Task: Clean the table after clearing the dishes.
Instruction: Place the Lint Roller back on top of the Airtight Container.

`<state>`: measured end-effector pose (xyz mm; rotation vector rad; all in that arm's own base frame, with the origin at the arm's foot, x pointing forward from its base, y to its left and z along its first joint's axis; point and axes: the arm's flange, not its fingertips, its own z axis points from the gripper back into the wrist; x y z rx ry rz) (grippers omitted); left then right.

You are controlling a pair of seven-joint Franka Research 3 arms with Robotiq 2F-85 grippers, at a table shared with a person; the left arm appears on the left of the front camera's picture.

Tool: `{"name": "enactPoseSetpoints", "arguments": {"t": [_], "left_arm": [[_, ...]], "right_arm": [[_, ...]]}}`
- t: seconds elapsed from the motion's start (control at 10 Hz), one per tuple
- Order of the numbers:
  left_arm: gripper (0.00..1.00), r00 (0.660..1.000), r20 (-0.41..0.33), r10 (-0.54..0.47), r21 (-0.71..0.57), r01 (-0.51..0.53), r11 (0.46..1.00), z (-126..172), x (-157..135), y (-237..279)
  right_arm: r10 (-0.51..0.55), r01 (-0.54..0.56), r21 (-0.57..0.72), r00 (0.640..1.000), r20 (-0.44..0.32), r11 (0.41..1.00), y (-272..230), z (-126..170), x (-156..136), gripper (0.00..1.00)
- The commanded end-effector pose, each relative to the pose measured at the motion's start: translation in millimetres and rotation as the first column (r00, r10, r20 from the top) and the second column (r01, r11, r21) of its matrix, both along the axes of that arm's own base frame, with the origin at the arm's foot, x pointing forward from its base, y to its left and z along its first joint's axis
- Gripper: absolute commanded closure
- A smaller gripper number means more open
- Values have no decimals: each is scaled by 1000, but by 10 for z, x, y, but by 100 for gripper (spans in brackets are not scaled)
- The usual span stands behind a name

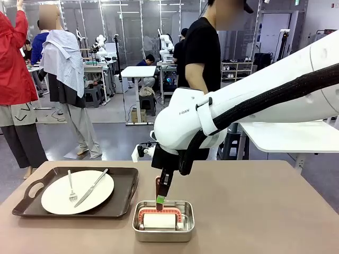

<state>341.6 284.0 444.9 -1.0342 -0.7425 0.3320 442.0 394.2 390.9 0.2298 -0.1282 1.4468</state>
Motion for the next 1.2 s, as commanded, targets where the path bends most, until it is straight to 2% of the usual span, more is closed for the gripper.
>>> {"name": "enactPoseSetpoints", "arguments": {"t": [0.0,0.1,0.2,0.6,0.7,0.8,1.1], "left_arm": [[0,1000,9,-1,-6,1,1000,8,-17,8],[0,1000,9,-1,-6,1,1000,8,-17,8],[0,1000,9,-1,-6,1,1000,8,-17,8],[0,1000,9,-1,-6,1,1000,8,-17,8],[0,1000,9,-1,-6,1,1000,8,-17,8],[0,1000,9,-1,-6,1,1000,8,-17,8],[0,1000,9,-1,-6,1,1000,8,-17,8]], "right_arm": [[-49,49,-3,996,75,999,-8,-40,2,15],[-62,61,10,994,93,998,-40,4,19,5],[-66,64,19,992,106,998,-70,60,23,0],[-99,93,51,987,130,994,-183,190,26,0],[-72,69,34,992,101,997,-185,154,33,0],[-69,65,39,991,115,997,-135,228,152,0],[-69,65,39,991,115,997,-135,228,152,0]]}}
